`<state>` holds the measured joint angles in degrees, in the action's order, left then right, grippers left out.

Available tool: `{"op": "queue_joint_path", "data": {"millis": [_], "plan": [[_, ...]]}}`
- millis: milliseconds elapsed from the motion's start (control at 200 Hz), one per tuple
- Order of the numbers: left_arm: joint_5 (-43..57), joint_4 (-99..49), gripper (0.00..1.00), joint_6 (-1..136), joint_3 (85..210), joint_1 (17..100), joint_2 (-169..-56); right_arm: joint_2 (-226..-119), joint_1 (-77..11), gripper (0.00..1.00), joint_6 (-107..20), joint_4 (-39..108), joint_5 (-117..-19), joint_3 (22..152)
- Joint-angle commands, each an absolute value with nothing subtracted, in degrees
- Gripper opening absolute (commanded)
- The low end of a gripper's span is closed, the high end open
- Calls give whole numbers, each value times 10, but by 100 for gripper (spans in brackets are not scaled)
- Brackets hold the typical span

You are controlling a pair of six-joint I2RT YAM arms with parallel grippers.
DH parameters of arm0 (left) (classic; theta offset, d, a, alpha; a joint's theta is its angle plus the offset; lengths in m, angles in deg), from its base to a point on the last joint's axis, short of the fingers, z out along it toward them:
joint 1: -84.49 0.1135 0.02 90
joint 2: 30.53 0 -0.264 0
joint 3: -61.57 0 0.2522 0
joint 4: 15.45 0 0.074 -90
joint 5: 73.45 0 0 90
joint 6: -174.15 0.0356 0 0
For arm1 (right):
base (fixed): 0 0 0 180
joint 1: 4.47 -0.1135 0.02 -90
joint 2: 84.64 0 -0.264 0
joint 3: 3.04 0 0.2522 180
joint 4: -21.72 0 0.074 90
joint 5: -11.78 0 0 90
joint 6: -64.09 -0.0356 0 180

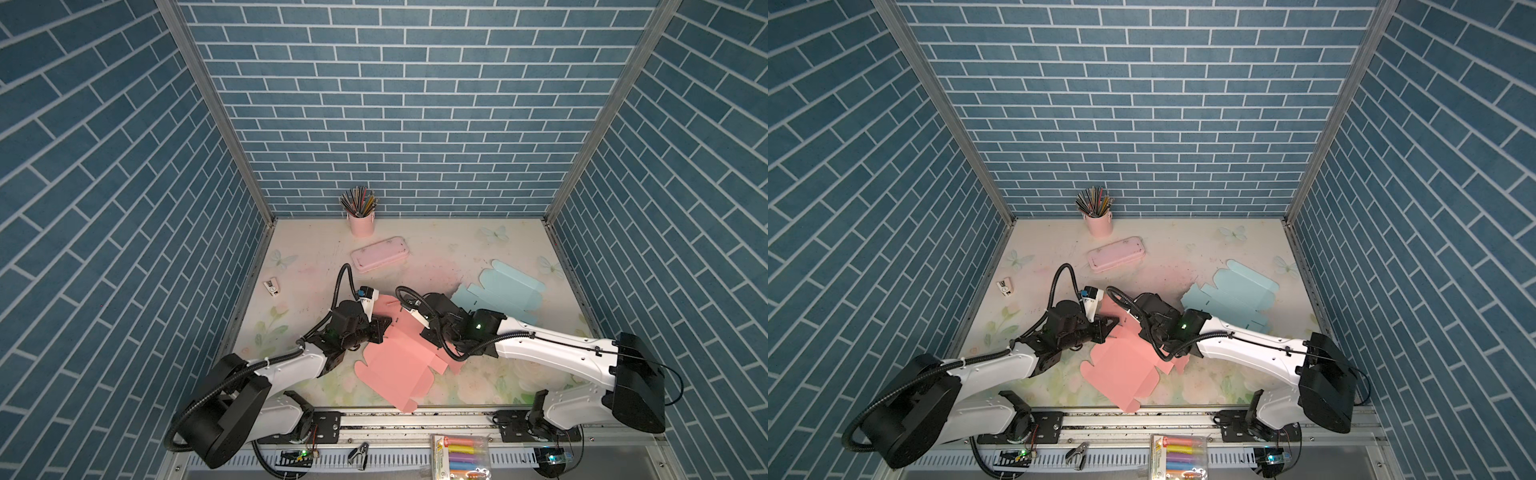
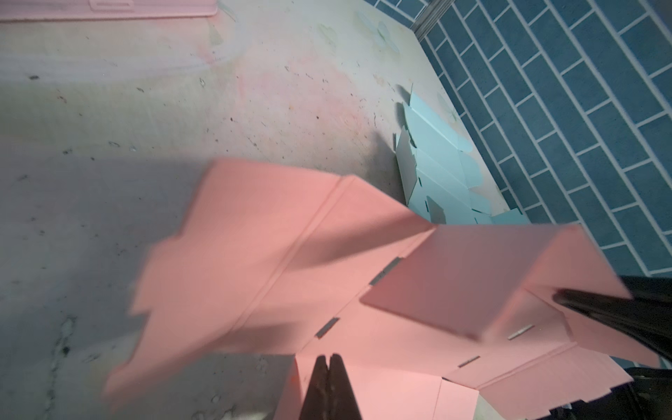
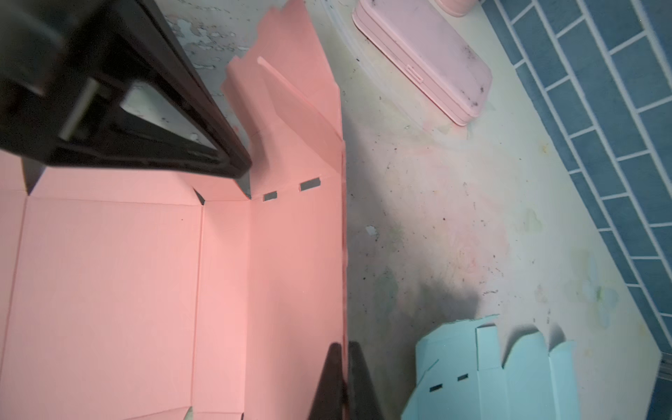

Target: Fold the paper box

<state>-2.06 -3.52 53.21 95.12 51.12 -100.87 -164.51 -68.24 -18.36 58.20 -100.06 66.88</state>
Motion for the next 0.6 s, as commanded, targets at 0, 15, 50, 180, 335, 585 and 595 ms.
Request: {"op": "queue_joint_path", "data": {"millis": [0, 15, 50, 180, 335, 585, 595], "plan": [[-6, -65, 0, 539, 952, 529, -978, -1644, -690, 0, -146, 592, -1046, 652], [-5, -67, 0, 538, 953, 532, -972, -1644, -693, 0, -144, 589, -1046, 650], [-5, -71, 0, 537, 953, 538, -961, -1644, -697, 0, -137, 584, -1050, 645], [3, -78, 0, 531, 957, 567, -929, -1647, -711, 0, -112, 561, -1071, 631], [-20, -75, 0, 522, 976, 623, -944, -1645, -719, 0, -71, 513, -1078, 610], [-47, -56, 0, 542, 1029, 685, -1042, -1666, -732, 0, -19, 467, -1110, 600], [-46, -55, 0, 544, 1031, 687, -1046, -1666, -731, 0, -16, 466, -1111, 600]]}}
